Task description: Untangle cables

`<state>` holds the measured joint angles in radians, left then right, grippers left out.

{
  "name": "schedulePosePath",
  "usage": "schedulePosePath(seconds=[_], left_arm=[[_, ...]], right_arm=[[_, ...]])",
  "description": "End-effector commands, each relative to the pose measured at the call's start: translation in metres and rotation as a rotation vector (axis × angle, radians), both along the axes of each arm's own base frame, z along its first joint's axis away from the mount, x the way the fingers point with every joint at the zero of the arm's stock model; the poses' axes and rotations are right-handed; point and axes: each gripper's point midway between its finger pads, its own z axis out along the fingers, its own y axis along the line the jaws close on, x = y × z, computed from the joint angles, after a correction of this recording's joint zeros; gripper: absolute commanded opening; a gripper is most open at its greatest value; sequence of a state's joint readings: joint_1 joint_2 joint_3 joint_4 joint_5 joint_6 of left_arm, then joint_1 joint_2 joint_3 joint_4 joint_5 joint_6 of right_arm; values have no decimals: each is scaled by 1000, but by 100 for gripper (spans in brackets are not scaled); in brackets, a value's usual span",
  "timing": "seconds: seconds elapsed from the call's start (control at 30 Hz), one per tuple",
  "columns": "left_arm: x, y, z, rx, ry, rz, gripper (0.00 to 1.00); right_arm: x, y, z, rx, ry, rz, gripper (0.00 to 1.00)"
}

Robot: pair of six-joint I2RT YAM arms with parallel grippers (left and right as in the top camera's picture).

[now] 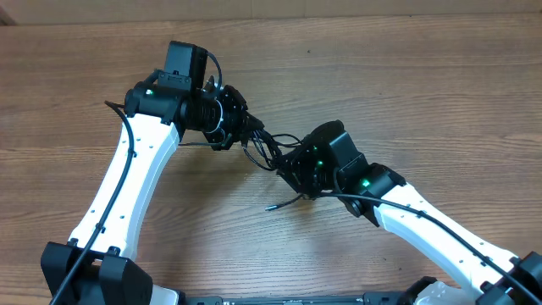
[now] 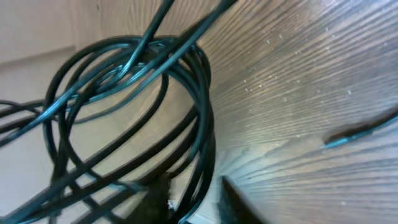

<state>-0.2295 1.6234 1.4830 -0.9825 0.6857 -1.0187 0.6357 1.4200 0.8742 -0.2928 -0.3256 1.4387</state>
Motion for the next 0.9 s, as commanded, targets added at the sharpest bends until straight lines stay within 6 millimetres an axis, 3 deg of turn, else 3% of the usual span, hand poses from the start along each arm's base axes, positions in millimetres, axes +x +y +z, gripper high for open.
schedulePosePath(seconds=[0.0, 0.07, 0.27, 0.37, 0.47, 0.53, 0.63, 0.67, 0.73, 0.87], left_arm=[[-6, -20, 29, -147, -13, -65, 4], [-1, -24, 36, -187, -27, -59, 4], [31, -26, 64, -286, -135, -6, 4], [42, -25, 76, -320, -186, 6, 4], [33, -22, 64, -295, -97, 34, 4], [20, -16, 48, -265, 58, 105, 4], [5, 5, 14, -116, 258, 276, 14], [5, 10, 8, -76, 255, 295, 15], [11, 42, -16, 160, 146, 326, 15], [29, 89, -29, 478, -58, 288, 14]], right_arm=[[1, 1, -5, -13, 5, -4, 11], [-2, -1, -8, -30, 8, 9, 4], [-31, -23, -36, -162, 136, 48, 4], [-38, -28, -41, -205, 120, 108, 5], [-37, -28, -41, -216, 91, 136, 26], [-34, -29, -41, -223, 79, 126, 40], [-26, -32, -41, -250, 37, 111, 52], [-25, -33, -41, -255, 29, 118, 53], [-27, -34, -42, -277, 4, 158, 54], [-29, -38, -45, -313, -16, 197, 58]])
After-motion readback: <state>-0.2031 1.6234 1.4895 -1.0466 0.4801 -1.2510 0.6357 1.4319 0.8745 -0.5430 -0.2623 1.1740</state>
